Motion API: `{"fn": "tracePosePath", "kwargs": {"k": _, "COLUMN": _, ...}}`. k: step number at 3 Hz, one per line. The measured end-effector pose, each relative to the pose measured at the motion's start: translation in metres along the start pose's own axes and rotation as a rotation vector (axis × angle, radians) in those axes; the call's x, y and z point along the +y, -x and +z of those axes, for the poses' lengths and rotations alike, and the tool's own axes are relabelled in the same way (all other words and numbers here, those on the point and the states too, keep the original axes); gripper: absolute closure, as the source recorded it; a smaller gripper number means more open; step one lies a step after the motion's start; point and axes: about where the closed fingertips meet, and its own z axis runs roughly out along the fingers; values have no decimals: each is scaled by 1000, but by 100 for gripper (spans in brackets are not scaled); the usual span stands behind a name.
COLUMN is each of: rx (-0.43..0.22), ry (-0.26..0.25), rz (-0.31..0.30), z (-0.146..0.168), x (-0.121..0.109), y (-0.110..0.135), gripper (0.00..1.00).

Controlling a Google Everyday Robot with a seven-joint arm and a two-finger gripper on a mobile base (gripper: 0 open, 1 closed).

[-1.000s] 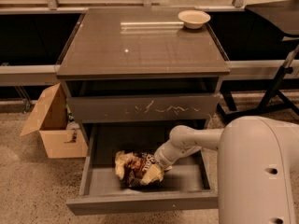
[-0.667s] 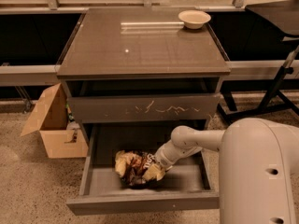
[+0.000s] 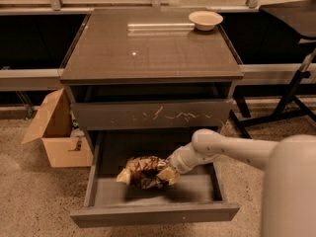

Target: Pick brown chip bag from middle drawer and place on counter

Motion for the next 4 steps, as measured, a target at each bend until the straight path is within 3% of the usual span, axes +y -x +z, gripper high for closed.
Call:
{"fn": "tracePosePath", "kwargs": {"k": 1, "rx": -169, "ry": -19, "rz": -133, "z": -69, "x": 11, "y": 16, "gripper": 100}}
{"fn": "tracePosePath", "kwargs": {"k": 2, "rx": -169, "ry": -19, "rz": -133, "z": -69, "x": 11, "y": 16, "gripper": 100}}
{"fn": "tracePosePath", "kwargs": {"k": 3, "rx": -164, "ry": -51, "rz": -156, "z": -87, "x": 27, "y": 24, "gripper": 100}}
{"fn": "tracePosePath", "kwargs": {"k": 4, "rx": -166, "ry": -128, "rz": -211, "z": -132, "x": 58, "y": 39, "gripper": 100}}
